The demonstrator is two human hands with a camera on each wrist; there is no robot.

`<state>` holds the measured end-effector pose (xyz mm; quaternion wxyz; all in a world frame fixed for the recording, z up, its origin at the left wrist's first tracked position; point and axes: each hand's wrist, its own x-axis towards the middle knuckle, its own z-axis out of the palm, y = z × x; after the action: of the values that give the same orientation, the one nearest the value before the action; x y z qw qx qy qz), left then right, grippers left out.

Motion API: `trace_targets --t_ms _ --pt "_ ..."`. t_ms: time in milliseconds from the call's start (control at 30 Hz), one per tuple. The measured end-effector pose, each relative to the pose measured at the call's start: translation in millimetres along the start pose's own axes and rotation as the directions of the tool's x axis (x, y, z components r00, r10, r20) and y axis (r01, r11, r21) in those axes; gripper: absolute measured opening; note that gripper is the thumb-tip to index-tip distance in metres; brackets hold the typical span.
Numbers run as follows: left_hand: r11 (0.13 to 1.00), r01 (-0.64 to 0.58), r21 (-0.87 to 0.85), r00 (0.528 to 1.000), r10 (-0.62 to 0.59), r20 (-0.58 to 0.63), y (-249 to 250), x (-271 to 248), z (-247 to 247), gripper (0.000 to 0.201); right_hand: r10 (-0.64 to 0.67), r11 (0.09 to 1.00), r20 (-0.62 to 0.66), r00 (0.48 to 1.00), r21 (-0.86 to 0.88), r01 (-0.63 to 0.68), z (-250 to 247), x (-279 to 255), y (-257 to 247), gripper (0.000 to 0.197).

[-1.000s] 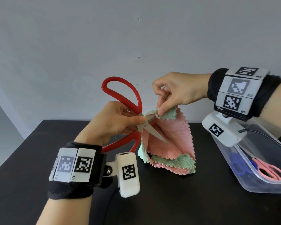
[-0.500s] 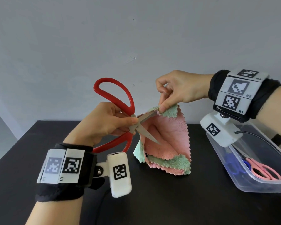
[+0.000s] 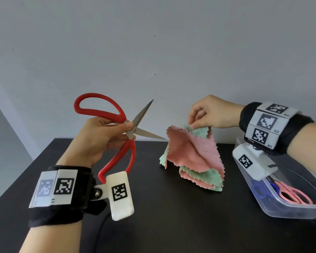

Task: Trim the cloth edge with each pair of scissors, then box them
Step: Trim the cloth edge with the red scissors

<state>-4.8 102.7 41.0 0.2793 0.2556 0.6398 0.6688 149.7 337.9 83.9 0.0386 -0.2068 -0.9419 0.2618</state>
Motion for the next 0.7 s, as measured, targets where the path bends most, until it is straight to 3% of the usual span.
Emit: trace_targets --t_ms 267,400,500,600,700 --pt "0.962 0.03 -0.271 1.0 -0.028 0.01 5 -22 6 0.014 -0.023 0.985 0.013 1.0 0.172 0.021 33 -18 -20 0.014" --pt "0.915 0.091 -0.393 0.996 -0.094 0.012 4 -31 11 0.023 -0.01 0.956 0.009 1.0 0.294 0.007 47 -38 -28 0.016" --pt "0.898 0.106 -0.427 0.994 -0.113 0.009 2 -39 16 0.03 -0.007 0.865 0.035 0.999 0.502 -0.011 62 -57 -39 0.017" --pt "0.894 0.097 -0.438 0.995 -0.104 0.008 4 -47 23 0.032 -0.002 0.726 0.041 0.999 0.687 -0.027 75 -73 -57 0.031" --pt "0.891 0.07 -0.448 0.997 -0.078 0.002 5 -56 29 0.032 -0.042 0.675 0.028 0.999 0.738 0.008 82 -88 -71 0.026"
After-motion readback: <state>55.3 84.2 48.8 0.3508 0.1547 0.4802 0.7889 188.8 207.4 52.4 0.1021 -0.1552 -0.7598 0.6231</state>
